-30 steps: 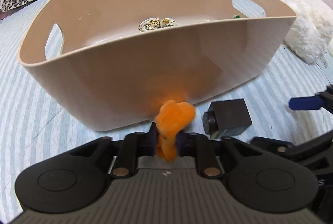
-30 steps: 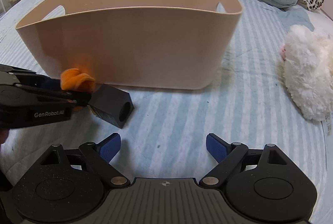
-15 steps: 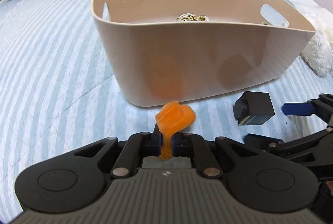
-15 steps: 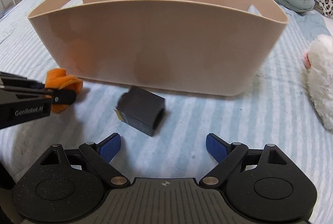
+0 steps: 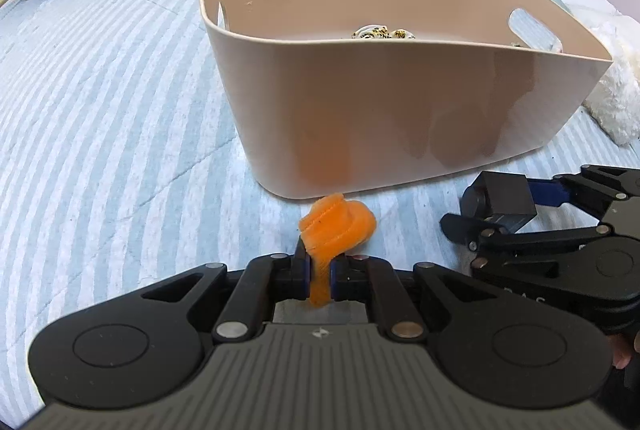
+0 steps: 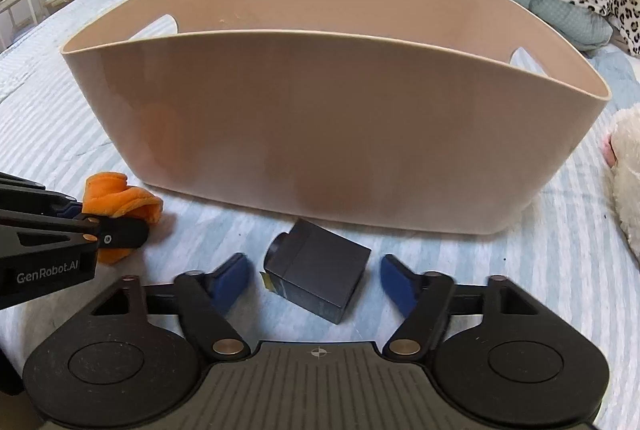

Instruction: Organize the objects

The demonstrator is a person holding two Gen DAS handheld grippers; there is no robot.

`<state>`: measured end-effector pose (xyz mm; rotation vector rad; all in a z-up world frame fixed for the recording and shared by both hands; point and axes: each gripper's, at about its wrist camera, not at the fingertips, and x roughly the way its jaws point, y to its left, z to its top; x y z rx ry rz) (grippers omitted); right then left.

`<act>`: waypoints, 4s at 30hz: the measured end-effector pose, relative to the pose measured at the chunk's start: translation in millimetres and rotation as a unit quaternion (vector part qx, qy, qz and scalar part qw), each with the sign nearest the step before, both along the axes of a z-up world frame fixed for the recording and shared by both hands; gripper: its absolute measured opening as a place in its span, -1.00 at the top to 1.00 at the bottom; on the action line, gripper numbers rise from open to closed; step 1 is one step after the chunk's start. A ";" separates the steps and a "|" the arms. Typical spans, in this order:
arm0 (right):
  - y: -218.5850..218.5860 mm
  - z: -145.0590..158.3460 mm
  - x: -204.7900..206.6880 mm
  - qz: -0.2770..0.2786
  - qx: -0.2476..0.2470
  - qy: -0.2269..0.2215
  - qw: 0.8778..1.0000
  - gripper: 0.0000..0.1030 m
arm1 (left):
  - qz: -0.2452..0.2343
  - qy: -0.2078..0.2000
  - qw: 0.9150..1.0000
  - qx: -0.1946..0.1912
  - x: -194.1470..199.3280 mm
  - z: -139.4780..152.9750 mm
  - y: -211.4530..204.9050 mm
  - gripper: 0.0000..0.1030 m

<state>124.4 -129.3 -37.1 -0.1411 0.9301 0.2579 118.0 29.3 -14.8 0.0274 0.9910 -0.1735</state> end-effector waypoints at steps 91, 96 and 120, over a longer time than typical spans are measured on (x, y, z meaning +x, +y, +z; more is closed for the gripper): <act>-69.7 153.2 -60.8 -0.073 -0.005 -0.104 0.992 -0.74 | 0.016 -0.118 0.991 0.056 -27.9 124.2 -34.0 -0.49; -70.7 158.6 -80.3 -0.075 0.007 -0.103 0.992 -0.75 | 0.015 -0.123 0.991 0.051 -55.3 127.5 -30.0 -0.49; -58.6 170.0 -172.5 -0.062 0.029 -0.115 0.991 -0.74 | 0.016 -0.166 0.986 0.030 -153.9 146.1 -24.6 -0.49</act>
